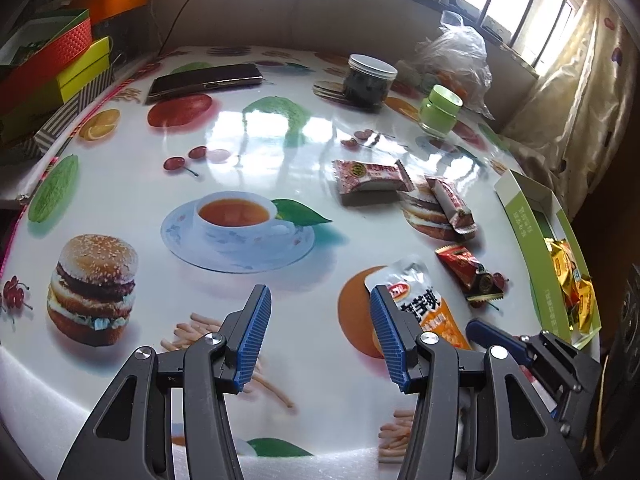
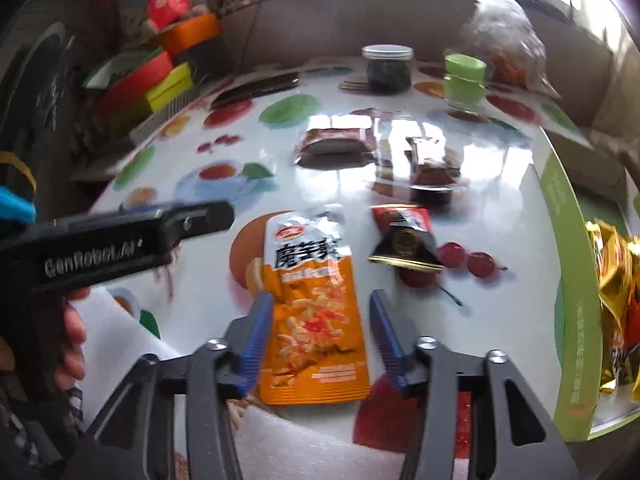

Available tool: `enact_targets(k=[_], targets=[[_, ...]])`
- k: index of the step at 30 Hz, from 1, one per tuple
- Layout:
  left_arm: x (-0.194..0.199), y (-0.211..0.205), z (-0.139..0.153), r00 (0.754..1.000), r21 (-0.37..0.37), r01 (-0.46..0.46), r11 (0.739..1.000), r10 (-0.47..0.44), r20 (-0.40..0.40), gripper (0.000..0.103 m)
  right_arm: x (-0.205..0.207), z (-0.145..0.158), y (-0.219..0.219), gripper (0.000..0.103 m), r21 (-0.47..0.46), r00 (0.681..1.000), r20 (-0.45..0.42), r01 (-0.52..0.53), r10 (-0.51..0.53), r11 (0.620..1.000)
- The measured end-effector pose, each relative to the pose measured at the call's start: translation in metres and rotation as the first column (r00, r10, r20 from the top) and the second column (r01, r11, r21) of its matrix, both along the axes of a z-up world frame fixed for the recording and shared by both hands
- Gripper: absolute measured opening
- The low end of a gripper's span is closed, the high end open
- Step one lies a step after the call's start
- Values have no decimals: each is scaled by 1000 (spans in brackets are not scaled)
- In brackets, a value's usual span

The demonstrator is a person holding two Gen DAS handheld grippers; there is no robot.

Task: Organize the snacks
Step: 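Grasp the orange spicy strip pouch with the right gripper and lift it, then carry the orange pouch toward the box while the left gripper grasps a red packet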

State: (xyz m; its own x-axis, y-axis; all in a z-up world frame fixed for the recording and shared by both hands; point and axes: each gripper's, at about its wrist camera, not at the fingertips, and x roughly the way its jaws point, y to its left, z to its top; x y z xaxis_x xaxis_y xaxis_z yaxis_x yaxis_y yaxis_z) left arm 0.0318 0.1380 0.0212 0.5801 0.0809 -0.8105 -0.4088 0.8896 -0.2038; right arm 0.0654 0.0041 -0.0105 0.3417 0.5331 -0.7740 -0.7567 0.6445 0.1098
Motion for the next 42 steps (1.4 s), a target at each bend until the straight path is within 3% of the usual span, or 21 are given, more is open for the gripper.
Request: enact_targets(k=[5, 7, 8, 12, 24, 42], targets=[[-1, 5, -1, 1000, -4, -13, 1000, 13, -2, 53, -9, -3, 11, 50, -80, 996, 84, -7, 14, 997], [-2, 5, -1, 1000, -4, -12, 1000, 12, -2, 53, -7, -3, 9, 46, -76, 997, 83, 1, 5, 997], [-2, 6, -2, 1000, -3, -12, 1000, 12, -1, 53, -6, -2, 8, 39, -79, 996, 91, 11, -4, 997], [-2, 6, -2, 1000, -4, -14, 1000, 14, -3, 53, -8, -1, 7, 31, -80, 995, 101, 11, -3, 997], [2, 3, 0, 1000, 6, -9, 1000, 9, -7, 53, 0, 18, -26, 30, 41, 991, 72, 106, -109, 994], [44, -52, 2, 990, -51, 141, 989, -143, -23, 53, 11, 48, -98, 30, 96, 948, 101, 294, -303, 951]])
